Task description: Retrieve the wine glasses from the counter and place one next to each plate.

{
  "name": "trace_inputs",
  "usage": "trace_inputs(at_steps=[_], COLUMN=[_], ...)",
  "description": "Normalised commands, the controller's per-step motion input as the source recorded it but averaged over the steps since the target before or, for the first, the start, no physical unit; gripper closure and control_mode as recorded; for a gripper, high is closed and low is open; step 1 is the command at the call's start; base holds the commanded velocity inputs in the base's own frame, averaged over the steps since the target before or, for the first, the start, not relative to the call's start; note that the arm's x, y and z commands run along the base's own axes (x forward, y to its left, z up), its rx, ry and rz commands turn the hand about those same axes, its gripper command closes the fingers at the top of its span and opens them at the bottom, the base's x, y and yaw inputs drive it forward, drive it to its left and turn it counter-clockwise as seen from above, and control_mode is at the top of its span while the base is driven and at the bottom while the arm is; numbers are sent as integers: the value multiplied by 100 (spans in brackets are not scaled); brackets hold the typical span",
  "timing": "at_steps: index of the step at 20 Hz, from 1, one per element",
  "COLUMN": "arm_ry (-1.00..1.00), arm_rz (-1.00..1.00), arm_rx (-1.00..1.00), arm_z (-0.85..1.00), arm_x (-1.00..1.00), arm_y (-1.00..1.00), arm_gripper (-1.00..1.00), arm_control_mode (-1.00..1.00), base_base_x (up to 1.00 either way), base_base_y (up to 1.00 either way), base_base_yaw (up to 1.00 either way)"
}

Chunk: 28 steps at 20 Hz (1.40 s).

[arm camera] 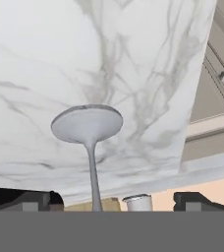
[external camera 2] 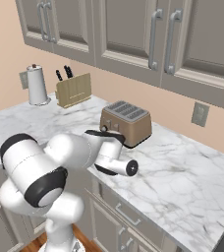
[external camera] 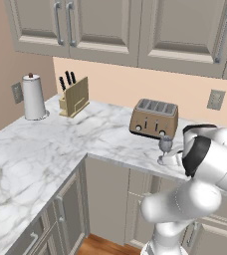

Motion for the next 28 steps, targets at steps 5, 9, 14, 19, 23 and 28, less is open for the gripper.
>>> trace_inputs(at_steps=[5,9,14,19,23,28], arm_ry=[2,0,0,0,0,-6], arm_rz=[0,0,3,3,2,3], arm_rx=[0,1,0,0,0,0], arm_z=[-17,-3,-6,-29,-27,-13], arm_x=[0,14,26,26,25,0], arm_y=[-8,-12,0,0,0,0], arm_gripper=[-100,-100,-100,-100,100,100], arm_control_mode=[-100,-100,-100,-100,-100,-100], base_base_x=[0,0,0,0,0,0], base_base_y=[0,0,0,0,0,0], base_base_yaw=[0,0,0,0,0,0])
